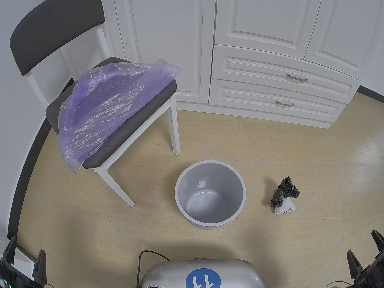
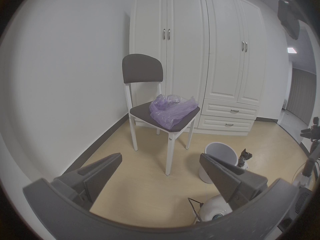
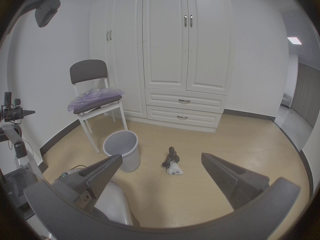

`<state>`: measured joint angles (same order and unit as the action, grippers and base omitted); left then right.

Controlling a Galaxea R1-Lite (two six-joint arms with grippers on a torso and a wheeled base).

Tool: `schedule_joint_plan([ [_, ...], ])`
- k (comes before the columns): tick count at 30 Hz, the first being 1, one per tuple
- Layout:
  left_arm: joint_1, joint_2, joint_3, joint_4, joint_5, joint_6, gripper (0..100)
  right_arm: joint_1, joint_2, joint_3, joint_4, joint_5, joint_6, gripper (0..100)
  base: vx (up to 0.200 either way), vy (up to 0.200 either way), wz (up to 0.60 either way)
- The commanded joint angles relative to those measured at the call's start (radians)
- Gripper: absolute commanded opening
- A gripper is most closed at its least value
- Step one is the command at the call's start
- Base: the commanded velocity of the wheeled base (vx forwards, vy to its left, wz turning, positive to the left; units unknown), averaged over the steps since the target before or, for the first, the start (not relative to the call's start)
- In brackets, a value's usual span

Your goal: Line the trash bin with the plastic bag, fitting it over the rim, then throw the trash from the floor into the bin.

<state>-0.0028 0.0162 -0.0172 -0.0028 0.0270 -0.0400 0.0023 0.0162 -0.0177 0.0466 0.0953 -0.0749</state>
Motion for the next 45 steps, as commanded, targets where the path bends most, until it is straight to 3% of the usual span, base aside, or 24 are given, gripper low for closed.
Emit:
schedule_joint_plan([
  [1, 0.000, -0.015, 0.016, 0.000, 0.001, 0.000, 100, -0.001, -0.016, 0.018, -0.001, 0.004, -0.003, 100, 0.000, 0.000, 0.00],
  [17, 0.001, -0.016, 0.017, -0.002, 0.010, -0.003, 100, 0.001, -0.016, 0.018, -0.004, -0.012, 0.026, 100, 0.000, 0.000, 0.00],
  [28, 0.001, -0.016, 0.017, -0.003, -0.035, 0.072, 100, -0.002, -0.016, 0.018, -0.004, 0.024, -0.031, 100, 0.000, 0.000, 0.00],
  [33, 0.003, -0.016, 0.017, -0.006, -0.030, 0.068, 100, 0.001, -0.016, 0.018, -0.004, 0.015, 0.032, 100, 0.000, 0.000, 0.00],
  [36, 0.001, -0.016, -0.003, -0.051, -0.029, 0.065, 100, 0.001, -0.016, 0.018, -0.005, 0.006, 0.030, 100, 0.000, 0.000, 0.00],
  [38, 0.000, -0.009, -0.148, -0.210, -0.082, 0.040, 100, -0.001, -0.016, 0.018, -0.010, 0.006, 0.007, 100, 0.000, 0.000, 0.00],
  [40, -0.003, 0.008, -0.208, -0.143, -0.134, 0.046, 100, 0.001, -0.015, -0.053, -0.125, 0.035, -0.002, 100, 0.000, 0.000, 0.00],
  [42, -0.002, 0.007, -0.225, -0.103, -0.134, 0.046, 100, 0.005, -0.005, -0.099, -0.168, 0.060, 0.003, 100, 0.000, 0.000, 0.00],
  [43, -0.002, 0.010, -0.257, 0.004, -0.102, 0.045, 100, 0.002, 0.064, -0.176, -0.174, 0.095, 0.015, 100, 0.000, 0.000, 0.00],
  [45, -0.010, 0.021, -0.313, 0.086, -0.064, 0.051, 100, -0.013, 0.139, -0.202, -0.151, 0.086, 0.014, 100, 0.000, 0.000, 0.00],
])
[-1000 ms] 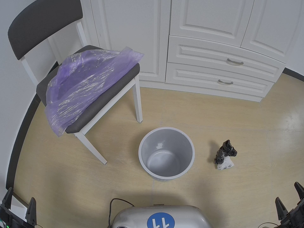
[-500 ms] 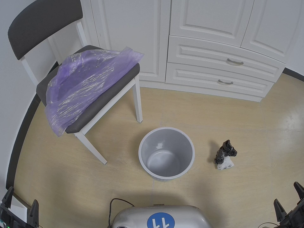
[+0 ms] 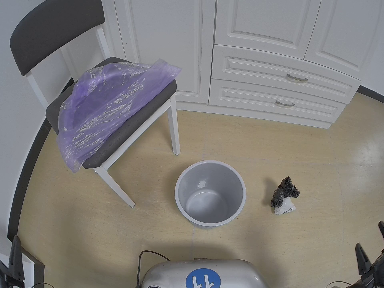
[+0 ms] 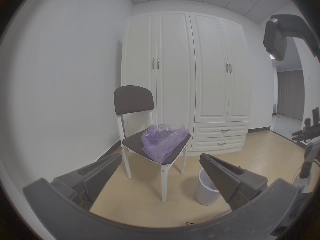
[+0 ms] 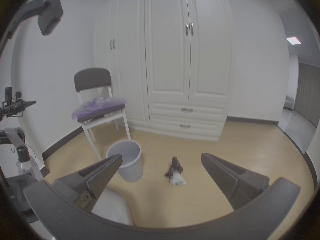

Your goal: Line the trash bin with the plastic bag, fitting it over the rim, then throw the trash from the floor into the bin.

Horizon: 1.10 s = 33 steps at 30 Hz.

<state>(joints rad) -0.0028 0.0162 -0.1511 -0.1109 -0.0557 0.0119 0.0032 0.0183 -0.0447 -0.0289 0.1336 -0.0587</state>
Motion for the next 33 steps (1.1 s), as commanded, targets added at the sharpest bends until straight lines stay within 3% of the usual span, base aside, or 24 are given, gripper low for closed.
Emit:
schedule_joint_plan([
  [1, -0.011, 0.034, -0.216, 0.224, 0.019, 0.000, 100, -0.019, 0.166, -0.190, -0.066, 0.046, -0.003, 100, 0.000, 0.000, 0.00],
  [3, -0.019, 0.107, -0.277, 0.273, 0.019, 0.019, 100, -0.019, 0.235, -0.228, -0.065, 0.038, 0.011, 100, 0.000, 0.000, 0.00],
  [6, -0.005, 0.315, -0.363, 0.310, 0.027, 0.125, 100, -0.020, 0.396, -0.360, -0.063, -0.040, 0.051, 100, 0.000, 0.000, 0.00],
  [7, -0.005, 0.315, -0.363, 0.310, 0.027, 0.125, 100, -0.020, 0.396, -0.360, -0.063, -0.040, 0.051, 100, 0.000, 0.000, 0.00],
  [8, 0.007, 0.441, -0.393, 0.309, 0.031, 0.194, 100, -0.020, 0.491, -0.443, -0.062, -0.054, 0.045, 100, 0.000, 0.000, 0.00],
  [12, 0.010, 0.573, -0.369, 0.309, 0.066, 0.310, 100, -0.015, 0.620, -0.590, -0.054, -0.051, 0.017, 100, 0.000, 0.000, 0.00],
  [16, 0.000, 0.647, -0.346, 0.307, 0.111, 0.342, 100, -0.005, 0.715, -0.684, -0.049, -0.049, 0.016, 100, 0.000, 0.000, 0.00],
  [18, 0.000, 0.648, -0.347, 0.307, 0.111, 0.341, 100, -0.005, 0.718, -0.685, -0.051, -0.051, 0.016, 100, 0.000, 0.000, 0.00],
  [23, -0.010, 0.851, -0.429, 0.304, 0.116, 0.339, 100, -0.003, 0.669, -0.624, -0.048, -0.046, 0.025, 100, 0.000, 0.000, 0.00],
  [25, -0.049, 0.936, -0.473, 0.301, 0.131, 0.339, 100, 0.004, 0.632, -0.547, -0.054, -0.028, 0.011, 100, 0.000, 0.000, 0.00],
  [28, -0.149, 1.044, -0.518, 0.286, 0.232, 0.330, 100, 0.014, 0.644, -0.551, -0.059, -0.005, -0.033, 100, 0.000, 0.000, 0.00],
  [29, -0.149, 1.044, -0.518, 0.286, 0.232, 0.330, 100, 0.014, 0.644, -0.551, -0.059, -0.005, -0.033, 100, 0.000, 0.000, 0.00],
  [31, -0.264, 1.176, -0.570, 0.203, 0.369, 0.289, 100, 0.015, 0.681, -0.551, -0.066, -0.005, -0.036, 100, 0.000, 0.000, 0.00],
  [33, -0.290, 1.211, -0.587, 0.180, 0.401, 0.281, 100, 0.014, 0.692, -0.554, -0.068, -0.006, -0.032, 100, 0.000, 0.000, 0.00],
])
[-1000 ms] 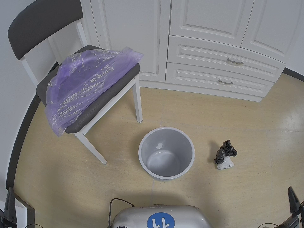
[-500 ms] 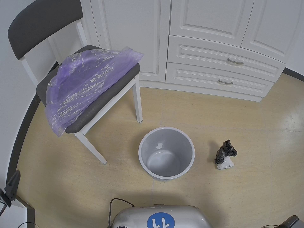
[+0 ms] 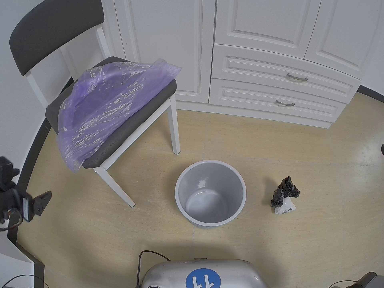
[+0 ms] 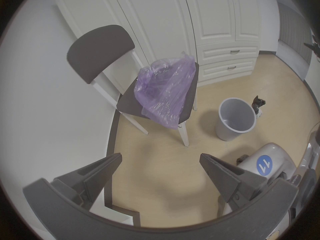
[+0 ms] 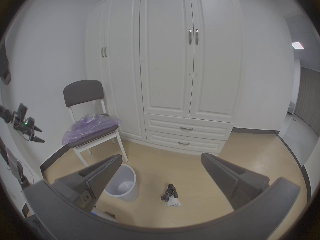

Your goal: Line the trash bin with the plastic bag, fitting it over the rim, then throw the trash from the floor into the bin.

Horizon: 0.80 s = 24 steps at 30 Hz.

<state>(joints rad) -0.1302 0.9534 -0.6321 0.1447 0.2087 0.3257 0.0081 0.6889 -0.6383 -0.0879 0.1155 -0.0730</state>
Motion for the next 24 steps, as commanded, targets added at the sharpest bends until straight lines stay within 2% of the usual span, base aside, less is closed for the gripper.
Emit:
schedule_joint_plan([
  [1, -0.189, 0.324, -0.144, -0.099, 0.169, -0.033, 100, 0.006, 0.037, 0.037, -0.016, 0.013, -0.005, 100, 0.000, 0.000, 0.00],
  [5, -0.210, 0.393, -0.199, -0.097, 0.196, -0.033, 100, 0.006, 0.046, 0.043, -0.021, 0.013, -0.001, 100, 0.000, 0.000, 0.00],
  [6, -0.220, 0.416, -0.216, -0.102, 0.221, -0.033, 100, 0.006, 0.054, 0.042, -0.021, 0.013, -0.001, 100, 0.000, 0.000, 0.00],
  [7, -0.223, 0.462, -0.238, -0.103, 0.282, -0.030, 100, 0.006, 0.066, 0.042, -0.021, 0.013, 0.002, 100, 0.000, 0.000, 0.00],
  [9, -0.224, 0.502, -0.256, -0.106, 0.357, -0.028, 100, 0.006, 0.073, 0.048, -0.021, 0.013, 0.001, 100, 0.000, 0.000, 0.00],
  [10, -0.224, 0.507, -0.259, -0.106, 0.367, -0.030, 100, 0.006, 0.073, 0.049, -0.021, 0.013, 0.001, 100, 0.000, 0.000, 0.00],
  [11, -0.223, 0.533, -0.270, -0.106, 0.409, -0.028, 100, 0.006, 0.078, 0.055, -0.021, 0.013, 0.001, 100, 0.000, 0.000, 0.00],
  [13, -0.218, 0.553, -0.279, -0.108, 0.431, -0.027, 100, 0.004, 0.084, 0.055, -0.023, 0.013, 0.001, 100, 0.000, 0.000, 0.00],
  [20, -0.207, 0.608, -0.297, -0.116, 0.432, -0.007, 100, -0.008, 0.084, 0.063, -0.021, 0.013, -0.001, 100, 0.000, 0.000, 0.00],
  [24, -0.184, 0.663, -0.296, -0.195, 0.437, 0.012, 100, -0.008, 0.084, 0.066, -0.021, 0.013, -0.001, 100, 0.000, 0.000, 0.00],
])
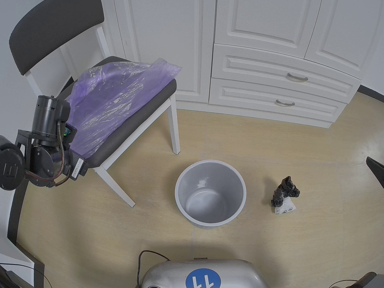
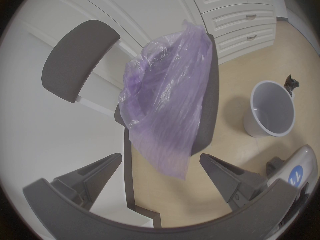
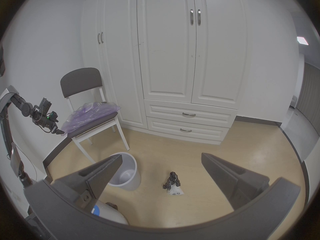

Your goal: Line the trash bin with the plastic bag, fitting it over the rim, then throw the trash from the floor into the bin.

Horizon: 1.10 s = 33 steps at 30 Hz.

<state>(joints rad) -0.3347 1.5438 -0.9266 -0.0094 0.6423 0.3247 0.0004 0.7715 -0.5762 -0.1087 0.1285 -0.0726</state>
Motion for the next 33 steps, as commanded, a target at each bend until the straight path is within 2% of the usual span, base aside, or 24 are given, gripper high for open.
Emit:
schedule_joint_plan([
  [1, 0.025, 0.081, 0.000, -0.058, 0.003, 0.019, 100, 0.000, 0.003, 0.002, -0.002, 0.000, 0.000, 100, 0.000, 0.000, 0.00],
  [6, 0.080, 0.111, -0.003, -0.147, 0.020, 0.099, 100, 0.000, 0.003, 0.004, -0.002, 0.002, 0.000, 100, 0.000, 0.000, 0.00],
  [19, 0.105, 0.093, -0.005, -0.178, 0.040, 0.103, 100, 0.000, 0.014, 0.004, 0.000, 0.002, 0.008, 100, 0.000, 0.000, 0.00],
  [33, 0.226, 0.094, 0.002, -0.313, 0.040, 0.166, 100, 0.000, 0.046, 0.006, -0.002, 0.010, 0.037, 100, 0.000, 0.000, 0.00],
])
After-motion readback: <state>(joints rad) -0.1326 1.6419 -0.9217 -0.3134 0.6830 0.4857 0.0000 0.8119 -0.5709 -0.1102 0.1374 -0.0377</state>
